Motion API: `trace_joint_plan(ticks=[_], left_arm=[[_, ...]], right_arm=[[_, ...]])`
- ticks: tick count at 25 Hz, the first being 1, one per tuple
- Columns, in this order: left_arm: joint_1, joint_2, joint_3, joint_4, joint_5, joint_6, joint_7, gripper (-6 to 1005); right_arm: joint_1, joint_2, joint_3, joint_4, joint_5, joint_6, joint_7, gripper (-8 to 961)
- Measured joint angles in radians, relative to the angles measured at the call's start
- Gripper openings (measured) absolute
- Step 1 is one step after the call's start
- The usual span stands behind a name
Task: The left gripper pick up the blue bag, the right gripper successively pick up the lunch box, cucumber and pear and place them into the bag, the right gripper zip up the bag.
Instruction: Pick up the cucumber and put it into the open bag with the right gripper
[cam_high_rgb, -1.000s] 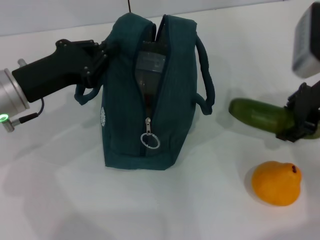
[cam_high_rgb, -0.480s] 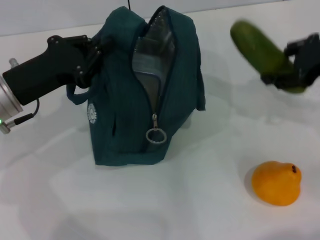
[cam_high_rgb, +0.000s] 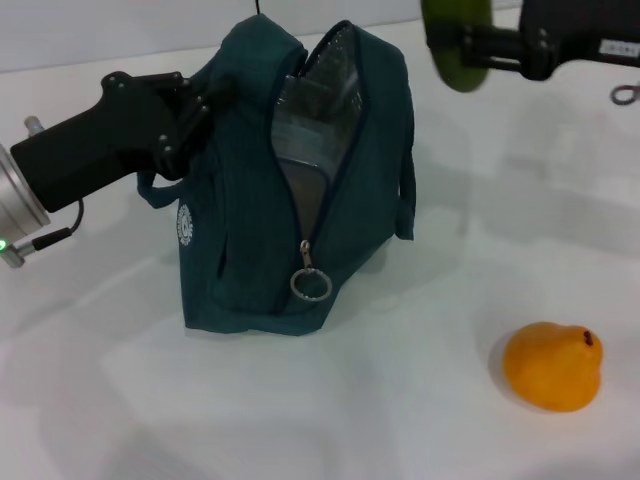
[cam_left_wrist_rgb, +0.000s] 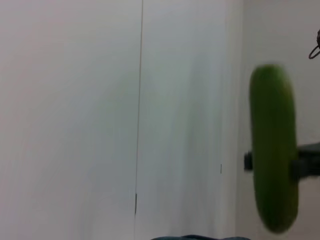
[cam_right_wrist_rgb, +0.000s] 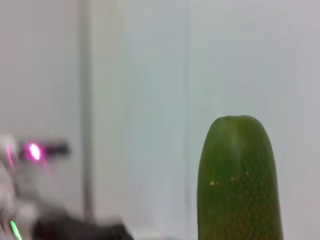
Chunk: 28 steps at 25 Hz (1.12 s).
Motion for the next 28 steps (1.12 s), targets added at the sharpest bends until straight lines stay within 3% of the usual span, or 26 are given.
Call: trace_joint_plan(ticks=[9, 13, 17, 28], left_arm=[[-0.003, -0.001, 0.019, -0.015, 0.003, -0.005, 0.014, 46], [-0.01, -0.001, 0.035, -0.015, 0.003, -0.005, 0.009, 46], [-0.011, -0.001, 0.04, -0.015, 0.004, -0.007, 0.009, 46], [-0.007, -0.001, 0.04, -0.017, -0.004, -0.02, 0.006, 46]], right_arm=[[0.133, 0.004, -0.087, 0.26, 0.214, -0.088, -0.102, 613], [0.215, 0.003, -0.113, 0.386, 0.226, -0.085, -0.122, 615], [0.251, 0.004, -0.141, 0.464, 0.225, -0.072, -0.156, 618], [0.195, 0.001, -0.184, 0.511, 0.197, -0.06, -0.197, 625]])
